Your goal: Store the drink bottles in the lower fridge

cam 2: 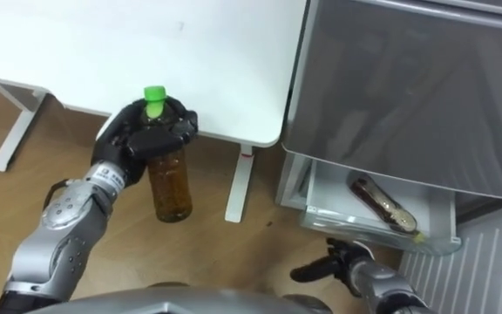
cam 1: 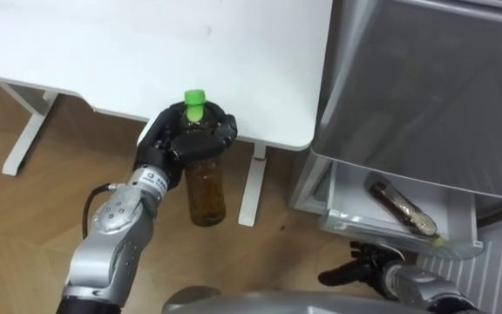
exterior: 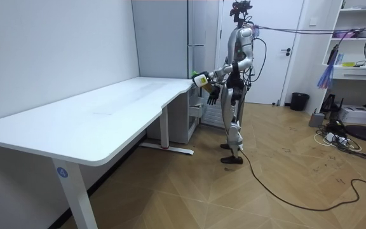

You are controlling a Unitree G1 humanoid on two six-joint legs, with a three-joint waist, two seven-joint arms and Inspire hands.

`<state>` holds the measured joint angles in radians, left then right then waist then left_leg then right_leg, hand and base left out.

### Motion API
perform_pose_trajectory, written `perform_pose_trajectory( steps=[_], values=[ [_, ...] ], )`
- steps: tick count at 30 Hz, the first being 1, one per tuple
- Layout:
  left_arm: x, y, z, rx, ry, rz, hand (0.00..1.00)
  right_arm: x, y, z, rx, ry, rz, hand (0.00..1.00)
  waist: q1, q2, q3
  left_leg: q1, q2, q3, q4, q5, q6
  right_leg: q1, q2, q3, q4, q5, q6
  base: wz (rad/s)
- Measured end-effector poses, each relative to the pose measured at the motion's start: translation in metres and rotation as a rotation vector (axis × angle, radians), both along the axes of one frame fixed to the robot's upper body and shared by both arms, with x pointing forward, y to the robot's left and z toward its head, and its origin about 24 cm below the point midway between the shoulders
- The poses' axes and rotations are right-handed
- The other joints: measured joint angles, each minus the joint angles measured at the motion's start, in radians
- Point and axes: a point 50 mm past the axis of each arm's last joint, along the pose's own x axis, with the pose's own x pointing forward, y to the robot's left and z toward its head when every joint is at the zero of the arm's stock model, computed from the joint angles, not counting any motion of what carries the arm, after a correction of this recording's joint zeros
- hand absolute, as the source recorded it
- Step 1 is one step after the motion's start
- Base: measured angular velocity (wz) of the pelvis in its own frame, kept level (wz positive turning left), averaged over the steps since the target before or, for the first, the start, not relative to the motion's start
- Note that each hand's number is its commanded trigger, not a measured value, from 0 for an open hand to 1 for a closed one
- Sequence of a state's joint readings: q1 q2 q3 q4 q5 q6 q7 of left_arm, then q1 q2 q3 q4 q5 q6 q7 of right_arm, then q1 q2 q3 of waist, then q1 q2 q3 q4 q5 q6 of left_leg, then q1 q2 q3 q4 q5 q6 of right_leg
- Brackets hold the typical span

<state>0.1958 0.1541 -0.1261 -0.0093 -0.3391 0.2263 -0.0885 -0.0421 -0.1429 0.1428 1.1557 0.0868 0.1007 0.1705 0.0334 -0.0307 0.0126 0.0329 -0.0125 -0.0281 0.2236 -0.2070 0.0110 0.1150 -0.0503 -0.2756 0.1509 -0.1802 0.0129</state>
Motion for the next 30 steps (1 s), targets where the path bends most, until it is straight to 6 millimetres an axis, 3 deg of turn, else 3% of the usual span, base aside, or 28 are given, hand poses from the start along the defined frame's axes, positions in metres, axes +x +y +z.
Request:
perform_pose_trajectory(
  steps=[4, 11, 19, 23, 30],
  values=[
    [-0.002, -0.004, -0.003, 0.019, 0.011, -0.028, 1.0, 0.007, 0.003, 0.003, 0.02, -0.027, 0.024, 0.0, -0.003, 0.008, 0.0006, -0.001, 0.0, 0.0, 0.003, 0.0, 0.0, 0.001, 0.0, 0.001, 0.003, 0.0, 0.0, 0.0],
    [-0.004, -0.016, -0.005, 0.005, 0.009, -0.078, 0.98, 0.023, 0.011, 0.009, 0.043, -0.117, 0.082, 0.0, -0.012, 0.029, -0.0063, 0.009, 0.001, 0.0, -0.002, 0.0, 0.0, 0.01, 0.001, -0.001, 0.007, 0.0, 0.0, 0.0],
    [-0.005, -0.015, -0.006, 0.017, 0.005, -0.109, 0.97, 0.04, 0.025, 0.019, 0.113, -0.197, 0.167, 0.0, -0.029, 0.027, -0.0036, 0.003, 0.001, 0.001, 0.002, 0.0, 0.001, 0.001, 0.0, 0.0, 0.017, 0.0, 0.0, 0.0],
    [-0.005, -0.016, -0.005, 0.008, 0.002, -0.13, 0.97, 0.059, 0.035, 0.034, 0.144, -0.294, 0.257, 0.0, -0.032, 0.027, -0.0033, -0.007, 0.001, 0.001, 0.007, 0.0, 0.001, -0.011, -0.001, 0.003, 0.02, 0.0, 0.0, 0.0],
    [-0.005, -0.022, -0.005, -0.017, -0.002, -0.146, 0.97, 0.068, 0.058, 0.054, 0.236, -0.408, 0.36, 0.0, -0.027, 0.025, -0.0026, -0.005, 0.001, 0.002, 0.006, 0.0, 0.001, -0.01, -0.001, 0.001, 0.02, 0.0, 0.0, 0.0]
  ],
)
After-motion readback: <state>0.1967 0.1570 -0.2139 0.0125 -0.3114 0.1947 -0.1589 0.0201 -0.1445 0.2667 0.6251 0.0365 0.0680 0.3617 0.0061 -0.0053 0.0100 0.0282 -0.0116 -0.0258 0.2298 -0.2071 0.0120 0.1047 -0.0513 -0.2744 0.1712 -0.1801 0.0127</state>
